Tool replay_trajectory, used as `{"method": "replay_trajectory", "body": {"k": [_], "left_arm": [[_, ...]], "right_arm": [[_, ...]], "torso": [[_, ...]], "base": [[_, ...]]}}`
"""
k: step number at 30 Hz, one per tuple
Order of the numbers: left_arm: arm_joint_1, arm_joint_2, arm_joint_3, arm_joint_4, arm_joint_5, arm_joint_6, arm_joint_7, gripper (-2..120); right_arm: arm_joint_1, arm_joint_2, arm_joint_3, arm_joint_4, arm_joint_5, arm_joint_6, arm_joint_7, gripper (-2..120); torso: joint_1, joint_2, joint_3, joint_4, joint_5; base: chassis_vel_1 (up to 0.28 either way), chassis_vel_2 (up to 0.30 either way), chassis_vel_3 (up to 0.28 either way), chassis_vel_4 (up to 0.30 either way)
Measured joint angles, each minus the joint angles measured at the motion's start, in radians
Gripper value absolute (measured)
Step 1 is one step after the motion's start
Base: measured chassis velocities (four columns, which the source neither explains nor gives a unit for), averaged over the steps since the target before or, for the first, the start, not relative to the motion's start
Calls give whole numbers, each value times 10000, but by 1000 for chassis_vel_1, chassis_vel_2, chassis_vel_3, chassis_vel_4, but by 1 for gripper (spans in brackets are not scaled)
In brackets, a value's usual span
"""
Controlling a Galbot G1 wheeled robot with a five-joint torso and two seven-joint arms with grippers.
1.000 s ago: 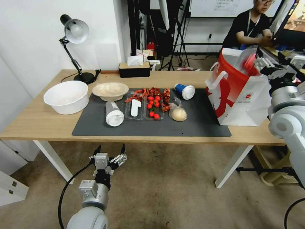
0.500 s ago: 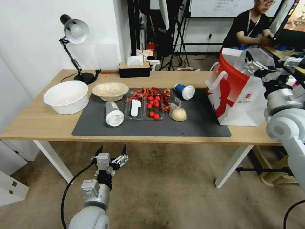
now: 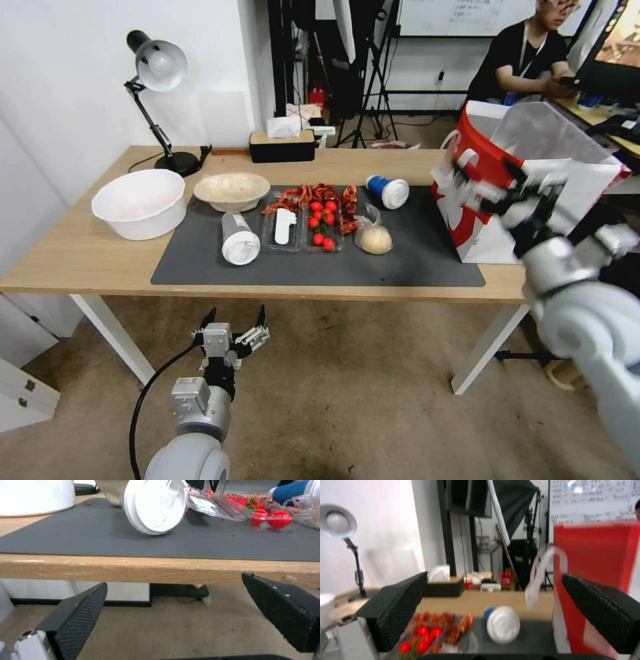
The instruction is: Pick up the trash from the table and place it into the takeout bag.
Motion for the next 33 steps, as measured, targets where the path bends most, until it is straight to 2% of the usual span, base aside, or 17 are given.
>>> {"method": "replay_trajectory", "body": {"k": [3,4,7,8,12,14,20,33], "left_arm": [[2,9,9,2,-11,-16,6,100],[2,9,9,2,-11,-16,6,100],[1,58,12,7,-70,-35,8,100],[1,58,12,7,-70,-35,8,100],[-1,83,15,33,-111,-63,11,100],[-2,83,16,37,-111,-64,12,100],[-19,102,58,155,-138,-162,98,100],[-27,95,6,295,-133,-219,137,100]], "right_arm": [[-989,741,-7,272,-775,340,-4,100],[-989,741,-7,272,-775,340,-4,100],[-2222,1757,-204,316,-1863,1246,-152,100],[-2222,1757,-204,316,-1863,1246,-152,100],[-3406,2679,-531,81,-2931,2341,-145,100],[-3450,2716,-543,62,-2968,2396,-149,100],[-4070,3253,-684,-518,-3438,3359,-425,100],[-4228,3383,-777,-1179,-3451,3550,-666,100]], "torso": [[0,0,0,1,1],[0,0,0,1,1],[0,0,0,1,1],[0,0,0,1,1],[-1,0,0,0,-2],[-1,1,0,0,-2],[-1,0,1,1,-2],[0,-1,1,1,0]], "base": [[0,0,0,0],[0,0,0,0],[0,0,0,0],[0,0,0,0],[0,0,0,0],[0,0,0,0],[0,0,0,0],[0,0,0,0]]}}
